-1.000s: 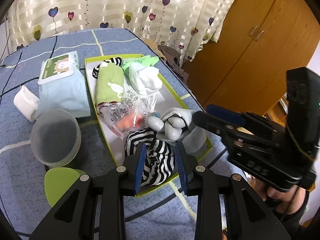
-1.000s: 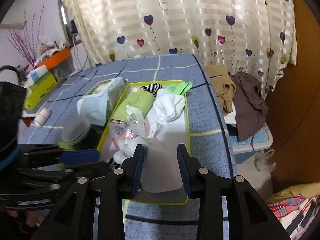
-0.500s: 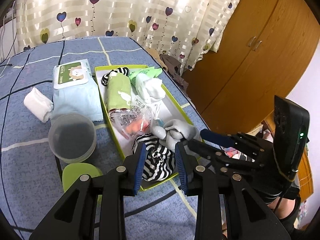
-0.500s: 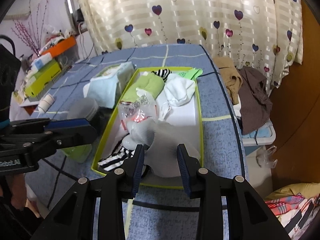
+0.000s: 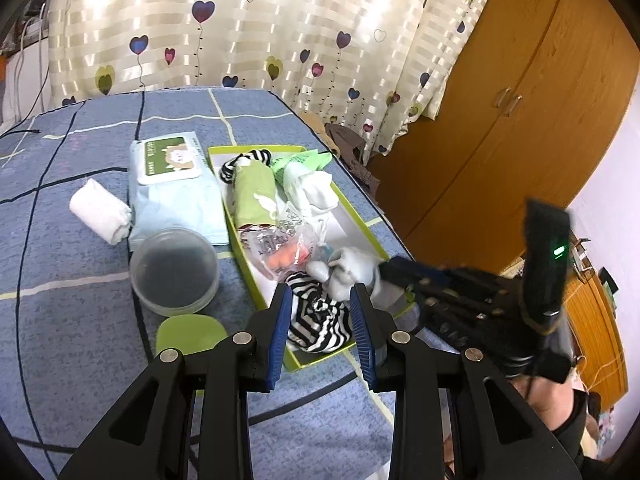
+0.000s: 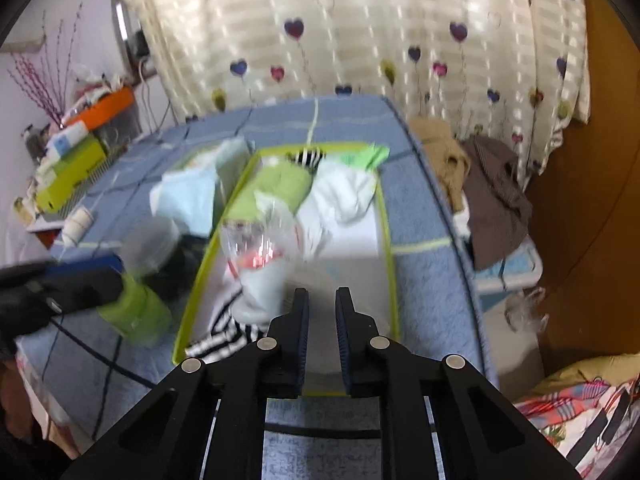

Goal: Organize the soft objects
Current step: 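Lower both socks into the tray and open both grippers, then withdraw both grippers from the tray toward the rolled bandage and white towel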

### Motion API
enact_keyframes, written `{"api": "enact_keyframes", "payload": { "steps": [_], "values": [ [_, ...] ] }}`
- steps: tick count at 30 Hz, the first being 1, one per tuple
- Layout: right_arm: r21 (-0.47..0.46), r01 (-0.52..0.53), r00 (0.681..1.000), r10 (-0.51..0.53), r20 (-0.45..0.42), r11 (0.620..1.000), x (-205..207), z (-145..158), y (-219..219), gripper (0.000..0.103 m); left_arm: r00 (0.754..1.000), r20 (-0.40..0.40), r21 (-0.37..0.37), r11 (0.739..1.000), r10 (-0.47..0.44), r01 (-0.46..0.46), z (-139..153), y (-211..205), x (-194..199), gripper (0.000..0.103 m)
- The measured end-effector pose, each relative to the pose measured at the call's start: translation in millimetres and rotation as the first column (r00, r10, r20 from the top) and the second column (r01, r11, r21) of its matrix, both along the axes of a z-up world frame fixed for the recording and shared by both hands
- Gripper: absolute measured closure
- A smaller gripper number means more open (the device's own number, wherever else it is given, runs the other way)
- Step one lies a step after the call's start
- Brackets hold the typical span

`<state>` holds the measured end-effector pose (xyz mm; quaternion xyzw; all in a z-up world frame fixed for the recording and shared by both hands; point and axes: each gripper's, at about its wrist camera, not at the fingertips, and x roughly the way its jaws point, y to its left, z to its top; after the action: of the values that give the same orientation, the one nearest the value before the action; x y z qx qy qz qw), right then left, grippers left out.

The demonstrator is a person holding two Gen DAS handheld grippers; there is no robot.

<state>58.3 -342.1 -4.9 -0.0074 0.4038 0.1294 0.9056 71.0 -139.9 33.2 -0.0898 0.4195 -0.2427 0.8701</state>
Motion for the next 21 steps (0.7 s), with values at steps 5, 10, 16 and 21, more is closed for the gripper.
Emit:
{"api": "enact_keyframes", "payload": {
  "steps": [5,10,16,21],
  "values": [
    [0.006,0.007,1.0,-0.007,0.009,1.0,-4,6,1,0.09,1.0,0.006,-0.004,1.0,0.011,-0.011,3,5,-2,0.072],
    [0.004,0.005,0.998,-0.005,0.064,1.0,-20,31,6,0.09,0.999,0.032,-0.001,1.0,0.019,-0.019,10,9,-7,0.072],
    [-0.002,-0.01,0.994,0.01,0.112,1.0,-38,54,19,0.066,0.997,0.062,0.009,0.999,0.041,-0.042,17,16,-13,0.072],
    [-0.01,-0.039,0.991,0.041,0.127,0.999,-50,62,32,0.062,0.996,0.074,0.015,0.998,0.053,-0.054,19,23,-18,0.072]
  ]
}}
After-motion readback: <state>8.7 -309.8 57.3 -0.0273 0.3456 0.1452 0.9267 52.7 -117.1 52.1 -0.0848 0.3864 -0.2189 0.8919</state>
